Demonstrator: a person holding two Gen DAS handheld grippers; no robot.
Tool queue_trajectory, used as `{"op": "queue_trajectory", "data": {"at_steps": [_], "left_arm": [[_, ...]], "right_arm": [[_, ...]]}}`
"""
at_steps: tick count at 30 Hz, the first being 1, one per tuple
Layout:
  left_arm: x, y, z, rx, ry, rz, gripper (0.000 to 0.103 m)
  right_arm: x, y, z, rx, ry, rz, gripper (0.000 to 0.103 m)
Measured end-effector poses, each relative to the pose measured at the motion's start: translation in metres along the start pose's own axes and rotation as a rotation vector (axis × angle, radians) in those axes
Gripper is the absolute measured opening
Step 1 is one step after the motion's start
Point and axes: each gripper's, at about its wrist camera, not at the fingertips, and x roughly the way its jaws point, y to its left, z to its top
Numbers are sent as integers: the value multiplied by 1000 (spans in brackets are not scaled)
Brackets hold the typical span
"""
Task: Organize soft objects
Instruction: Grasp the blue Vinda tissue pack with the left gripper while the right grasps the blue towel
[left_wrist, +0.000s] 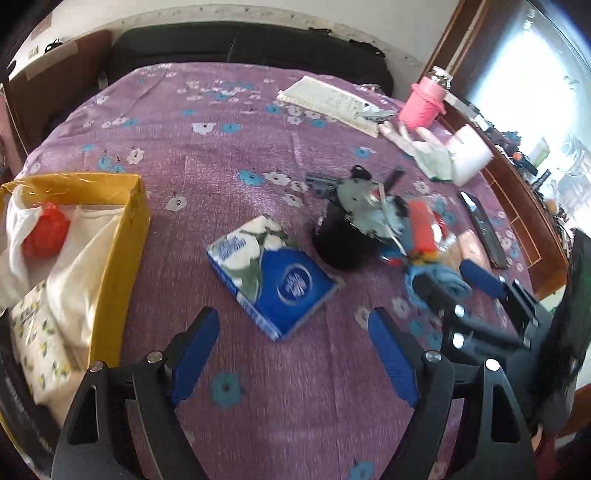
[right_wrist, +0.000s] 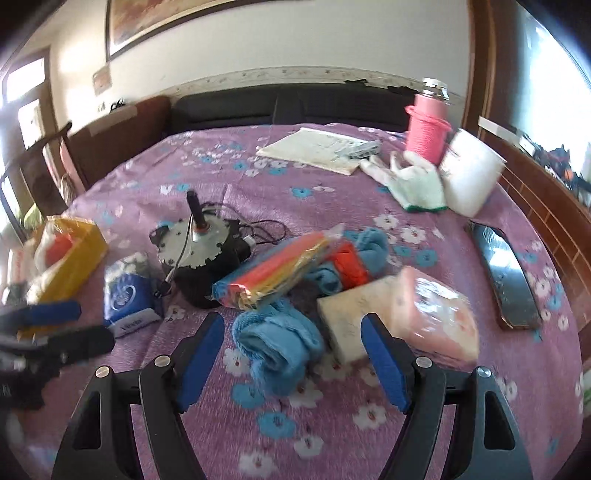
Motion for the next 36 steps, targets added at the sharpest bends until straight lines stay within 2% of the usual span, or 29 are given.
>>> {"op": "queue_trajectory", "data": {"at_steps": [1, 3, 6, 13, 14, 17, 21, 22, 23, 24, 25, 28, 36], "left_arm": [[4, -1, 3, 2, 5, 4, 82], [11, -3, 7, 17, 13, 15, 82], [24, -9, 12, 41, 31, 33, 82], [43, -14, 27, 56, 26, 81, 86], [45, -15, 29, 60, 21, 90, 90], [53, -20, 31, 99, 14, 120, 97], [58, -27, 27, 171, -2, 182, 98], [57, -27, 26, 174, -8, 179, 94], [54, -26, 25, 173, -18, 170, 83], [51, -26, 24, 183, -28, 167, 77], [48, -27, 22, 191, -36, 173, 63], [43, -25, 20, 188, -42, 159, 57], [18, -37, 10, 202, -81, 147, 57]], "right_arm": [[3, -1, -1, 2, 12, 6, 80], [6, -9, -1, 38, 22, 51, 70], [10, -23, -1, 109, 29, 107, 61], [8, -21, -3, 105, 26, 110, 60], [8, -21, -3, 104, 26, 109, 60], [7, -21, -3, 103, 27, 108, 60], [7, -20, -4, 94, 28, 100, 60], [7, -20, -4, 94, 28, 100, 60], [7, -20, -4, 95, 28, 101, 60], [7, -20, -4, 95, 28, 101, 60], [7, -19, -4, 94, 29, 100, 60], [7, -19, -4, 90, 30, 96, 60], [8, -16, -4, 77, 29, 87, 60]]}}
